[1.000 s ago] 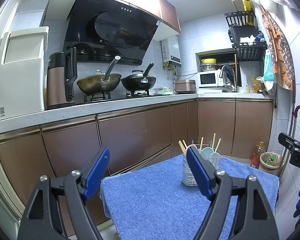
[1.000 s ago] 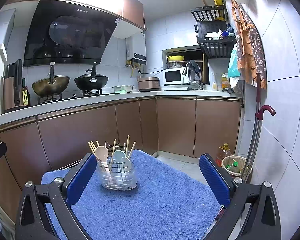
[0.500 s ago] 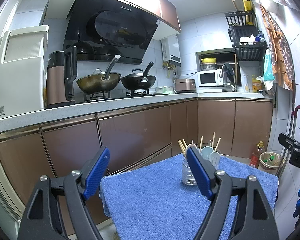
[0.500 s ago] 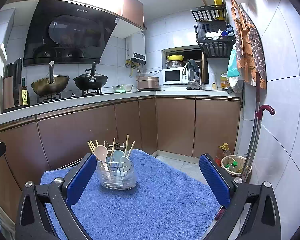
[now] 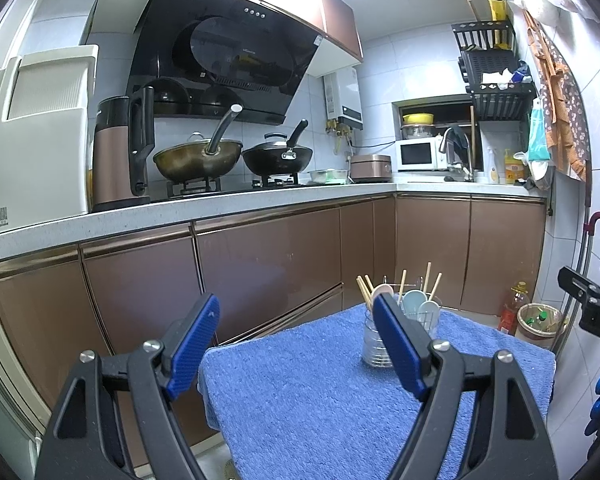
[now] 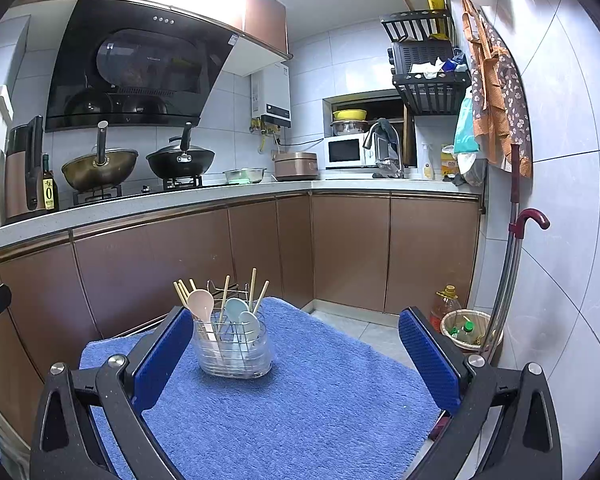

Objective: Organize utensils

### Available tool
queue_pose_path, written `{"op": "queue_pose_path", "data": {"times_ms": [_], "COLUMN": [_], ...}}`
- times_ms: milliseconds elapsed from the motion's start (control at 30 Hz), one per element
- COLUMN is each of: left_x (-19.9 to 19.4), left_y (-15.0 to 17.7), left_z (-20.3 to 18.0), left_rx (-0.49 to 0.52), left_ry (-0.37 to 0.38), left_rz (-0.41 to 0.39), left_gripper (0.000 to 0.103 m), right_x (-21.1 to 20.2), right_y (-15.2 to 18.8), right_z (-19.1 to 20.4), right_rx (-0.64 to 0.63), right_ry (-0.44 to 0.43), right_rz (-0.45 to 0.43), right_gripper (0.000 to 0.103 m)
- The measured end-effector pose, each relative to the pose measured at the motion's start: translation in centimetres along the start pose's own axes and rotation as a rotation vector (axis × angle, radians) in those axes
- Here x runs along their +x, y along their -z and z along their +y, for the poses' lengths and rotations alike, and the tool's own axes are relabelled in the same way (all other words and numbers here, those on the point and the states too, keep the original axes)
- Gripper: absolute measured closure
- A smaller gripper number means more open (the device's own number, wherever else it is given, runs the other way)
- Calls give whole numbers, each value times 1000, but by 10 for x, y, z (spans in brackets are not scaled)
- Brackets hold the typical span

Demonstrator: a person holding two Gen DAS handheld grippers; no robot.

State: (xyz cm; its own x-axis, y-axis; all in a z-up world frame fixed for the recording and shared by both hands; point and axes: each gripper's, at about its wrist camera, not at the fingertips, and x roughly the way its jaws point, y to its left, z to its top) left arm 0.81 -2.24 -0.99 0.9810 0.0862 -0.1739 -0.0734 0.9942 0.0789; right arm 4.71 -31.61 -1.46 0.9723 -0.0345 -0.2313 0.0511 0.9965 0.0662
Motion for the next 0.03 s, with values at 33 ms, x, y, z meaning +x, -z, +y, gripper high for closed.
{"op": "queue_pose_path", "data": {"times_ms": [33], "left_x": [-1], "left_y": [0], "left_z": [0], "left_rx": [-1], "left_ry": [-1], "left_rz": [1], "left_gripper": [25], "right_x": [0], "right_y": [0], "right_z": [0], "right_rx": [0], "right_ry": [1], "right_rz": [0], "right_gripper": [0]}}
